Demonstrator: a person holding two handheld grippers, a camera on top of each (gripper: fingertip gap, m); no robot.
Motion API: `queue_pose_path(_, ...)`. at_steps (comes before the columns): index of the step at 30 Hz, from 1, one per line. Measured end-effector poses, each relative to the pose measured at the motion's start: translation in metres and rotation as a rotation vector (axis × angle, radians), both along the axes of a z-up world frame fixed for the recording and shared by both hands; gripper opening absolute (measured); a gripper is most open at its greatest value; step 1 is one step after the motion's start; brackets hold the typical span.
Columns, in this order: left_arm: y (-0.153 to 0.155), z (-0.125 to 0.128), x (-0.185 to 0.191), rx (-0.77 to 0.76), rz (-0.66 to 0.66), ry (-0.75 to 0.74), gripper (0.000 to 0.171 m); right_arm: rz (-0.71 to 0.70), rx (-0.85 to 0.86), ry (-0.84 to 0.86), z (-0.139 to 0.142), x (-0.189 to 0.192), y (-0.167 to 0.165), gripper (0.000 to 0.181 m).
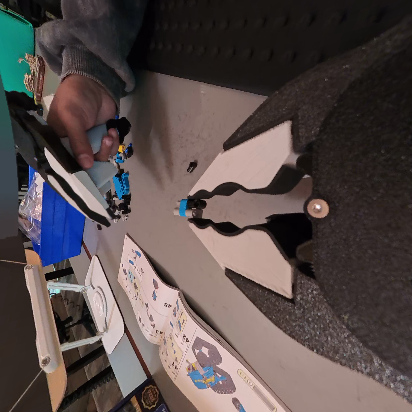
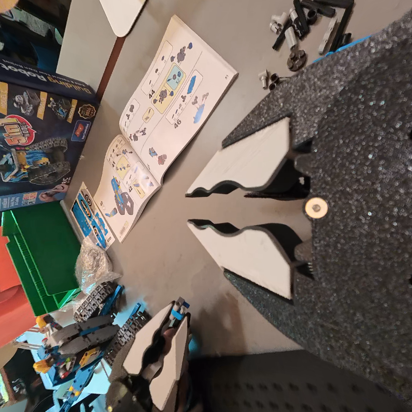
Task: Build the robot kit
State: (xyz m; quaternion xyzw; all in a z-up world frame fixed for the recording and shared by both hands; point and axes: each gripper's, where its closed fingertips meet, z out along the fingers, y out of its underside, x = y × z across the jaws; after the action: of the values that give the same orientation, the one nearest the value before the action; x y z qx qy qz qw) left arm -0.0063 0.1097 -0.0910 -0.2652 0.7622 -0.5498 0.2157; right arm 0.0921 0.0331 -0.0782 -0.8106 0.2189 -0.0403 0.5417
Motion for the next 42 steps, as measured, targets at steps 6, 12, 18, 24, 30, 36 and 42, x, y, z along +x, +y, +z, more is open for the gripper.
queue_pose_path(6, 0.003, 0.002, 0.001, -0.036, -0.001, 0.019, 0.016, 0.018, -0.045, -0.039, -0.007, -0.002, 0.003, 0.019)
queue_pose_path(12, 0.005, 0.004, 0.002, -0.055, 0.003, 0.021, 0.016, 0.037, -0.037, 0.023, -0.014, -0.005, 0.006, 0.018)
queue_pose_path(18, 0.0, 0.008, -0.003, -0.018, -0.017, -0.055, 0.016, 0.245, 0.089, 0.129, 0.0, -0.046, 0.028, 0.023)
queue_pose_path(24, -0.017, 0.021, -0.019, 0.092, -0.08, -0.293, 0.016, 0.563, 0.299, 0.606, 0.015, -0.114, 0.057, 0.046)
queue_pose_path(30, -0.034, 0.023, -0.034, 0.225, -0.13, -0.496, 0.016, 0.717, 0.328, 0.848, 0.016, -0.146, 0.066, 0.027)
queue_pose_path(36, -0.027, 0.022, -0.026, 0.192, -0.041, -0.37, 0.024, 0.638, 0.346, 0.838, 0.012, -0.126, 0.06, 0.015)
queue_pose_path(42, -0.034, 0.026, -0.033, 0.219, -0.061, -0.433, 0.02, 0.657, 0.37, 0.848, 0.022, -0.127, 0.055, 0.015)
